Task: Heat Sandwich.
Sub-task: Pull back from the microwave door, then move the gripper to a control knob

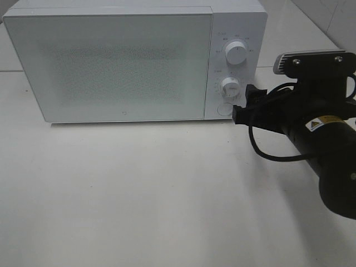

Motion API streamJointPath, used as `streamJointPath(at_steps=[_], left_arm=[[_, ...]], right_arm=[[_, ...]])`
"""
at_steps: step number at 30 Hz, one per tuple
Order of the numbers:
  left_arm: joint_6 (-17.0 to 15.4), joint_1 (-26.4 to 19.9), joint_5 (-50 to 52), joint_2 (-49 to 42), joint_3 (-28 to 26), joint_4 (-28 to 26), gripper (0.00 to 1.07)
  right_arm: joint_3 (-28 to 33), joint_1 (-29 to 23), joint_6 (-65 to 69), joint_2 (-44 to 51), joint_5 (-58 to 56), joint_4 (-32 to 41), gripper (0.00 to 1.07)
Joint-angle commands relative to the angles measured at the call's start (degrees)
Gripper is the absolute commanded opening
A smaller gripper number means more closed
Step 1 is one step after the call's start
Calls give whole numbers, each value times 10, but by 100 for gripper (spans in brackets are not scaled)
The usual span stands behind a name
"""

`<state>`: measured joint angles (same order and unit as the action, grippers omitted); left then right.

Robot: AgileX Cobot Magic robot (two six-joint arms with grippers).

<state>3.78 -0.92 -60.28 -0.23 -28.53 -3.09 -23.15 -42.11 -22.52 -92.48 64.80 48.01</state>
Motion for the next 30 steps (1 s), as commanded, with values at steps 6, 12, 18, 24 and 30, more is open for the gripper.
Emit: streamJointPath(at_steps=[6, 12, 18, 24, 30], left_arm=[[-3, 1, 7, -16, 2, -4, 101], [-3, 1, 7, -16, 2, -4, 101], [-3, 1, 7, -16, 2, -4, 101], [-3, 1, 7, -16, 2, -4, 101], [-3, 1, 7, -16, 2, -4, 101]], right_arm=[[-49, -3, 23, -61, 8, -8, 76], [-83, -3, 22, -108, 13, -11, 76], [-119, 1, 22, -142, 12, -12, 76], [-155, 18, 22, -175, 7, -23, 76], [-187, 41, 25, -203, 4, -34, 76]])
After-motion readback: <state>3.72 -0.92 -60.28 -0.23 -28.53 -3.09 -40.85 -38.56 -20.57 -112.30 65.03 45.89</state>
